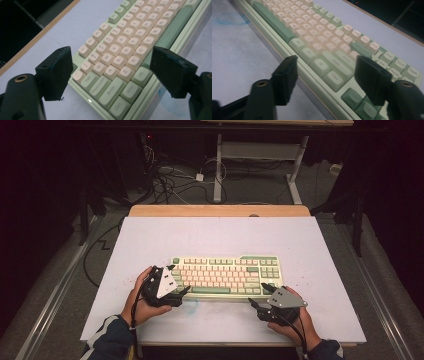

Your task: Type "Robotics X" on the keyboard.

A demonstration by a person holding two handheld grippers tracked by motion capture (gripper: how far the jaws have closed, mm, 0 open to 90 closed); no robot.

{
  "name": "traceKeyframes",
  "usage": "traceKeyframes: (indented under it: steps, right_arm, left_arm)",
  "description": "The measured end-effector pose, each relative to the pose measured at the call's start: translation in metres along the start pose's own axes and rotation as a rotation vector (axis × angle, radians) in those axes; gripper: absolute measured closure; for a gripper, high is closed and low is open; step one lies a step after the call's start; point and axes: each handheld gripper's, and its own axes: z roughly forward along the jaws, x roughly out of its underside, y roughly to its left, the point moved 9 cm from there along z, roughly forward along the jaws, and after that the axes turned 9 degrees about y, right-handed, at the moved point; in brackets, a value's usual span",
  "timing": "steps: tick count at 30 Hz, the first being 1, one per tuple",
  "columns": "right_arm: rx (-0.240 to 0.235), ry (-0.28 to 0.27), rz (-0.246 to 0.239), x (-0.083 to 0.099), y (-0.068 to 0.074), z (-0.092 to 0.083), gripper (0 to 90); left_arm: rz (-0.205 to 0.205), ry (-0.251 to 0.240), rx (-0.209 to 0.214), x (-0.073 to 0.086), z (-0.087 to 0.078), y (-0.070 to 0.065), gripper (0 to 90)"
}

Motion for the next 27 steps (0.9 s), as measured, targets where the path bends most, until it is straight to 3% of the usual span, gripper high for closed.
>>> traceKeyframes:
  steps: [4,9,12,15,19,27]
  right_arm:
    - [-0.006,0.004,0.007,-0.004,0.000,-0.001,58.7]
    - [-0.057,0.015,0.017,-0.014,-0.001,0.000,81.0]
    - [-0.061,0.021,0.012,-0.023,-0.004,0.003,87.8]
    - [-0.073,0.049,0.000,-0.029,-0.003,0.012,90.0]
    - [-0.076,0.069,-0.011,-0.042,-0.004,0.025,90.0]
    - [-0.092,0.120,-0.025,-0.066,-0.003,0.057,90.0]
  left_arm:
    - [0.002,0.003,-0.018,0.007,-0.008,0.005,18.0]
    - [-0.002,0.023,-0.031,0.020,-0.014,0.010,18.0]
    - [-0.002,0.040,-0.037,0.028,-0.017,0.012,18.0]
    - [-0.033,0.049,-0.033,0.034,-0.019,0.015,18.0]
    - [-0.031,0.063,-0.036,0.040,-0.019,0.015,18.0]
    - [-0.029,0.051,-0.024,0.037,-0.020,0.009,18.0]
